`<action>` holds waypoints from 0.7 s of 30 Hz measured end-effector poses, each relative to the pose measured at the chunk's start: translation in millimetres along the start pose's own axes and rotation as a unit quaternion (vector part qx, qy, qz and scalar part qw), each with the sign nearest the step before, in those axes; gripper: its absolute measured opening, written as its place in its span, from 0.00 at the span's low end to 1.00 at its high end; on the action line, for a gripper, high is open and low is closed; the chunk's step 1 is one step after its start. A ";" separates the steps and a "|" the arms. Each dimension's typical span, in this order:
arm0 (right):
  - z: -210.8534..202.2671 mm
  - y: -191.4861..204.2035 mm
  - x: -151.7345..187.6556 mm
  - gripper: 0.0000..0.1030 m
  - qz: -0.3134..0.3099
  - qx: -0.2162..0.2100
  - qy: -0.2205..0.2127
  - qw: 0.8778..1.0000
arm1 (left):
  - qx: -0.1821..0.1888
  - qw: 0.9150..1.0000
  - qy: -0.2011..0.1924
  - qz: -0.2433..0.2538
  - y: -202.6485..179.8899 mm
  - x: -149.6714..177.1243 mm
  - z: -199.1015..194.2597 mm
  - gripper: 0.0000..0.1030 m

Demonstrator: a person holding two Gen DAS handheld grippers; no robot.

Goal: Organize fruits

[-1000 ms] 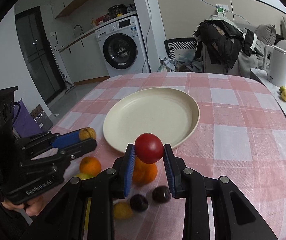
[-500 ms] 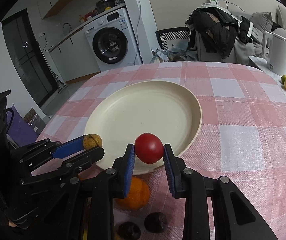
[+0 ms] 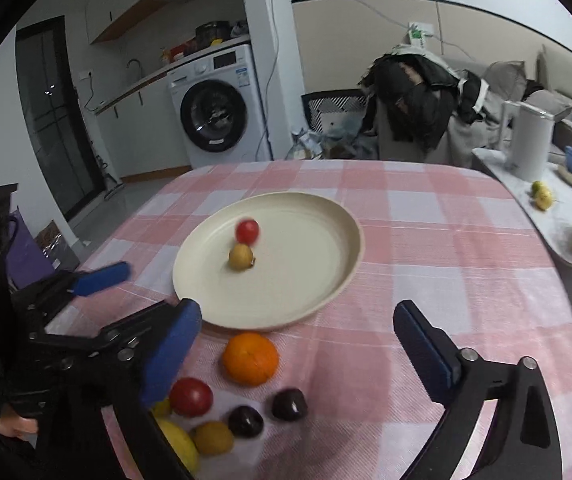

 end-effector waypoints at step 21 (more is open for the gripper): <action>-42.8 13.0 36.2 1.00 0.000 -0.031 0.029 0.999 | -0.001 1.000 -0.010 -0.015 19.8 45.0 -98.6 0.99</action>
Point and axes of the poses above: each gripper's, at about its wrist camera, not at the fingertips, and z roughly the way its jaws point, y to its left, x to its underside, the point moved 3 cm from there along z, roughly the way its jaws point, and after that the axes turned 6 degrees about -x, right-handed, at the moved point
